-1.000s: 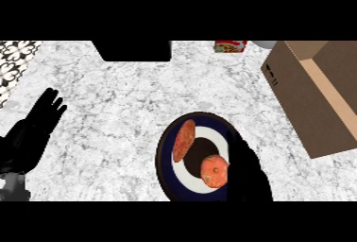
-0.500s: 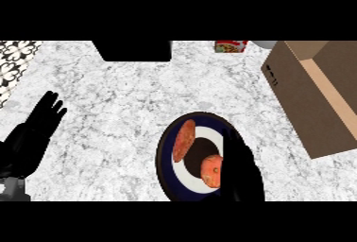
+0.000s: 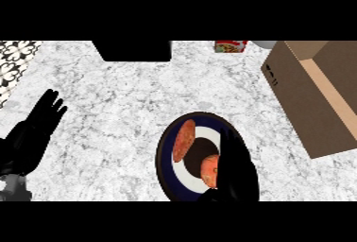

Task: Pick the squash from the plate and place it in the cardboard box

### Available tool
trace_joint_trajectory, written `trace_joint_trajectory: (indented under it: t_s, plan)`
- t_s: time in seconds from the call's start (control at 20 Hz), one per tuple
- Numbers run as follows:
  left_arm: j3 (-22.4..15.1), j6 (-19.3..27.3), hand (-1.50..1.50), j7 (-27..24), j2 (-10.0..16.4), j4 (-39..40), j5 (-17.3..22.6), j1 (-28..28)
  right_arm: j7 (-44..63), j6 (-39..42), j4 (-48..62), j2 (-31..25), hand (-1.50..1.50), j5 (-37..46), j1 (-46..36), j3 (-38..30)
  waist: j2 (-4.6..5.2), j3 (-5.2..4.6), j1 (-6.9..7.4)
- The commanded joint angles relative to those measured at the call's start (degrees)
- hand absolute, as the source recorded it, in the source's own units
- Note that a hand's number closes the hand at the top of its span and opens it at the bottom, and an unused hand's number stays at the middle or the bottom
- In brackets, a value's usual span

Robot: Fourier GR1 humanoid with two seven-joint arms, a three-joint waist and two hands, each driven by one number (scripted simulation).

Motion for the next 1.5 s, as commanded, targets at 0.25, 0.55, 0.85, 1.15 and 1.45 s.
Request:
trace_joint_trajectory:
  t_s: [0.25,0.55,0.85,1.15,1.45]
  plan:
    - [2.6,-2.5,0.0,-0.1,0.9,-0.3,0.5,0.8,10.8,1.9,6.0,0.9,-1.5,-2.5,-5.3,-2.9,0.06,0.0,0.33]
    - [3.1,-2.0,0.0,2.7,-0.1,-1.4,0.6,-0.1,8.4,-0.9,8.7,0.9,-1.5,-2.1,-1.6,-0.6,0.0,0.02,0.0]
    - [3.0,-1.9,0.0,3.0,-0.3,-2.2,-1.3,0.0,10.3,-1.6,9.2,0.9,-1.5,-3.9,-2.8,-0.9,-0.08,0.02,-0.08]
    - [2.9,-2.8,0.0,0.9,-2.8,-0.7,-2.2,0.3,6.2,-6.3,13.5,0.9,-1.5,-2.8,0.0,0.3,-0.02,0.02,-0.18]
    - [4.2,-4.6,0.0,2.0,-2.2,-3.1,-2.8,3.3,1.6,-3.6,13.0,0.5,1.5,0.4,-0.1,-4.0,-0.09,0.02,-0.18]
